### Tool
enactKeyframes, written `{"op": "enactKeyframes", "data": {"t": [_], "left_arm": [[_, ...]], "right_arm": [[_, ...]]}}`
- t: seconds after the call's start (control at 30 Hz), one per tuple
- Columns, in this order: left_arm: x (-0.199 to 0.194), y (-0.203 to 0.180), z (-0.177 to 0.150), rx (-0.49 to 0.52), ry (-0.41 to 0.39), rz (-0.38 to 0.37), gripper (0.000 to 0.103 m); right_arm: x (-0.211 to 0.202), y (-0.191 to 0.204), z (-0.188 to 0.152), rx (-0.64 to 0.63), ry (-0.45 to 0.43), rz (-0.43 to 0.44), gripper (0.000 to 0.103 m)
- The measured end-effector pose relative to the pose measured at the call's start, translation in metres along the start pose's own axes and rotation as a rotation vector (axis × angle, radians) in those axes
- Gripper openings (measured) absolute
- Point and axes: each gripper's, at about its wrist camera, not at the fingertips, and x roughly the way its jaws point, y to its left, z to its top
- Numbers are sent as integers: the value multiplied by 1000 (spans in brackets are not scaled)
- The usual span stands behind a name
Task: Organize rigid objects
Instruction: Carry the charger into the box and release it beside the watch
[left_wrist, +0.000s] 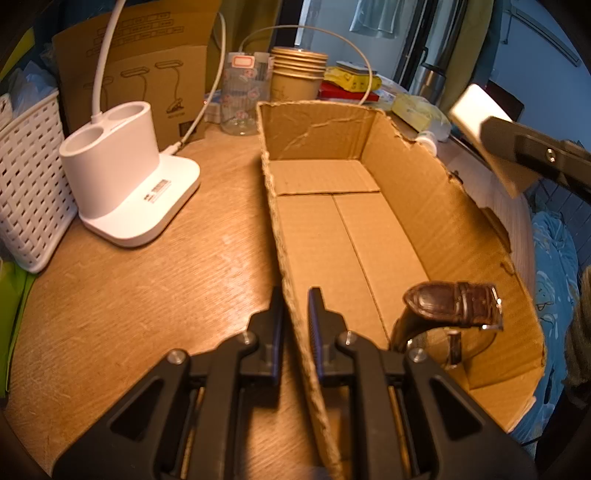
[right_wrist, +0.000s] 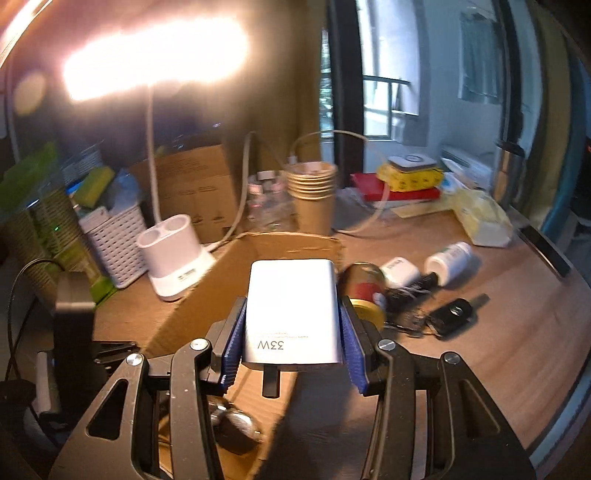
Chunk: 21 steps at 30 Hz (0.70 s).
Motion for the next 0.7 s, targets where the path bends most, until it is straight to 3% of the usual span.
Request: {"op": "enactKeyframes", "data": {"t": [0.37,0.7], "left_arm": [[0,0,0,0,0,0,14],[0,2,0,1,0,0,14]], "right_arm": [[37,36,-1,-134,106,125,50],[55,44,-2,-185,183,173,50]]}}
